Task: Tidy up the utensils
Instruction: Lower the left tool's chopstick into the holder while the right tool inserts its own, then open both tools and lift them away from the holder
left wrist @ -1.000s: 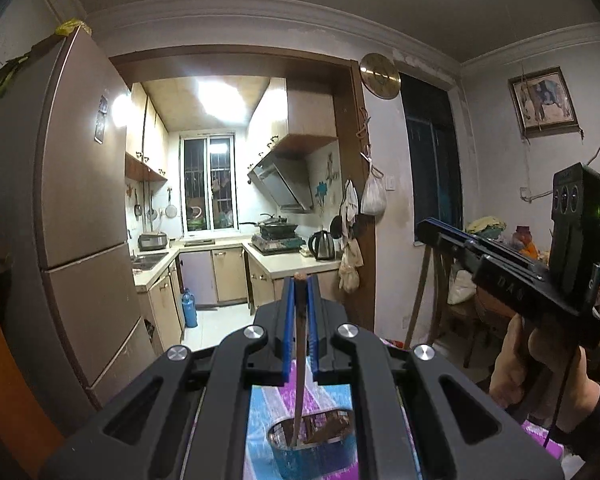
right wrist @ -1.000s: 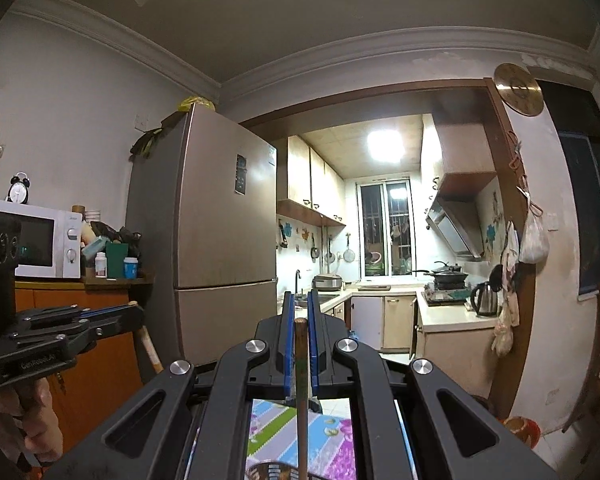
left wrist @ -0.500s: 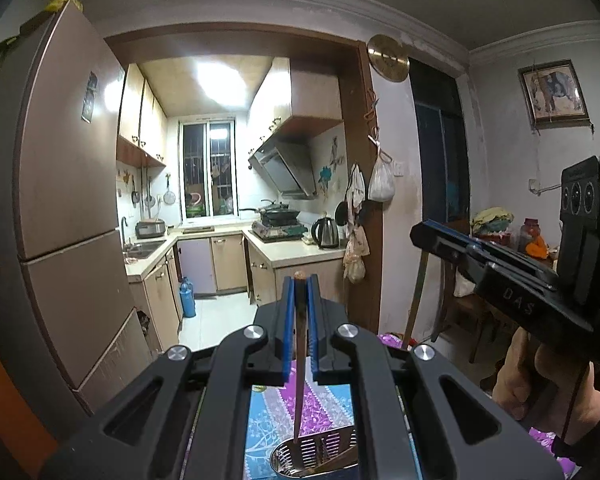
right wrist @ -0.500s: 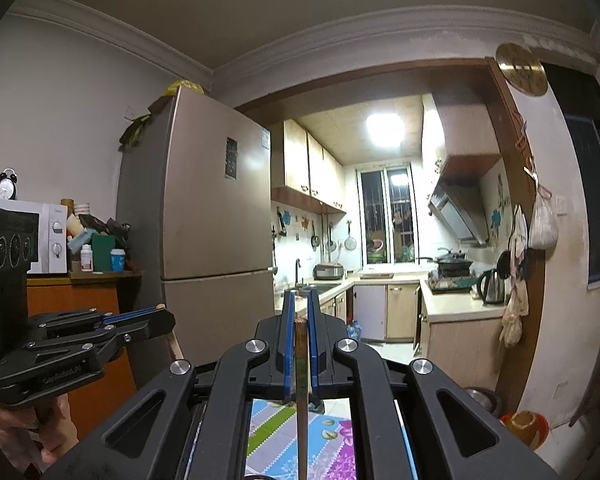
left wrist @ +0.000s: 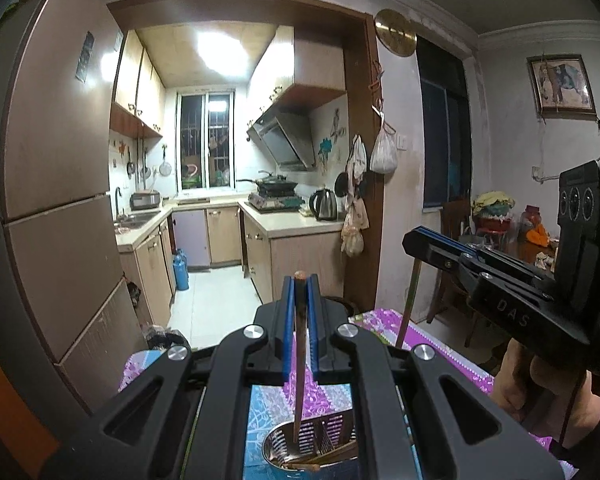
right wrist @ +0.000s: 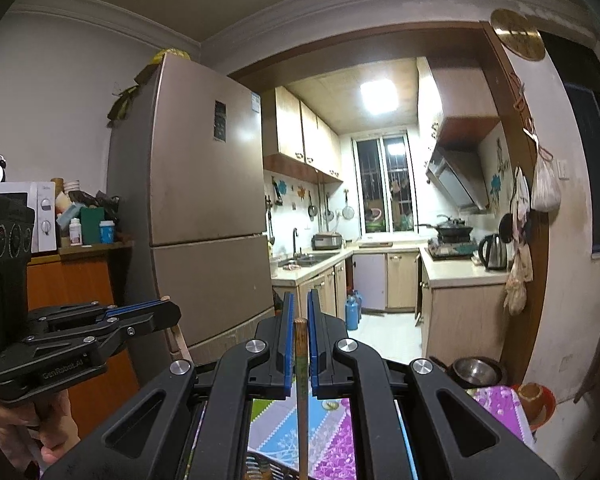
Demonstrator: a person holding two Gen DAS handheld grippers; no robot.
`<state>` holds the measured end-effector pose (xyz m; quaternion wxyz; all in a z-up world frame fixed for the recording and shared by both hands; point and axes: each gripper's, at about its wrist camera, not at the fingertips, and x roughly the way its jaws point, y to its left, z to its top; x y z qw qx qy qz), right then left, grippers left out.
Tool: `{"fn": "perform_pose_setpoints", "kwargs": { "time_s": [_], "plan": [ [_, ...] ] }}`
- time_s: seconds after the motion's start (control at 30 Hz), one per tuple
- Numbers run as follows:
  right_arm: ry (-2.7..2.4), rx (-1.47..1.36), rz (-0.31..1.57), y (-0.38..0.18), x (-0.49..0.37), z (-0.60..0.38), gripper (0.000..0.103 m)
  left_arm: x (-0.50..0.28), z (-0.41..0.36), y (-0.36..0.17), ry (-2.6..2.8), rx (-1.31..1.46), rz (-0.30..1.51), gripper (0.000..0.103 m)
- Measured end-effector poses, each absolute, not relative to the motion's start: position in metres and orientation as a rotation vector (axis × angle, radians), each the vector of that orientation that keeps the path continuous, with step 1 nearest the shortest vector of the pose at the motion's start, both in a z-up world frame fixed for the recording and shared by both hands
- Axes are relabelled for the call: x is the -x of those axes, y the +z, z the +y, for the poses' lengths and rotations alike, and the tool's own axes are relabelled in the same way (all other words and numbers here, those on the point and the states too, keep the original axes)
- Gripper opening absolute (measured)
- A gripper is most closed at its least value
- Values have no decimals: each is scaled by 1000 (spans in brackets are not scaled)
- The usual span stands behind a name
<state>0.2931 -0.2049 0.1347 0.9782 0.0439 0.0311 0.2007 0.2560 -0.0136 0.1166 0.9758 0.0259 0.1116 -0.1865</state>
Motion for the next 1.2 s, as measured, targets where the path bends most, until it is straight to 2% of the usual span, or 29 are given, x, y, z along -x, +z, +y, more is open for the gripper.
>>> {"fn": "perform_pose_setpoints", "kwargs": {
  "time_s": [0.73, 0.77, 0.8, 0.83, 0.9, 1.1, 1.2],
  "plan": [
    [417, -91, 115, 115, -304, -197, 8, -286, -13, 96, -358, -39, 307, 6],
    [418, -88, 115, 114, -303, -196, 12, -287, -12, 95, -355, -38, 309, 8],
    [416, -88, 111, 114, -302, -196, 17, -286, -12, 94, -352, -38, 311, 19],
    [415, -94, 105, 114, -301, -197, 31, -286, -11, 93, -347, -36, 308, 38],
    [412, -97, 98, 116, -299, -198, 34, -284, -9, 92, -338, -34, 291, 54],
    [402, -92, 69, 128, -284, -201, 36, -275, -10, 97, -329, -41, 272, 54],
    [400, -86, 41, 138, -269, -202, 46, -259, -7, 105, -314, -41, 236, 55]
  ]
}}
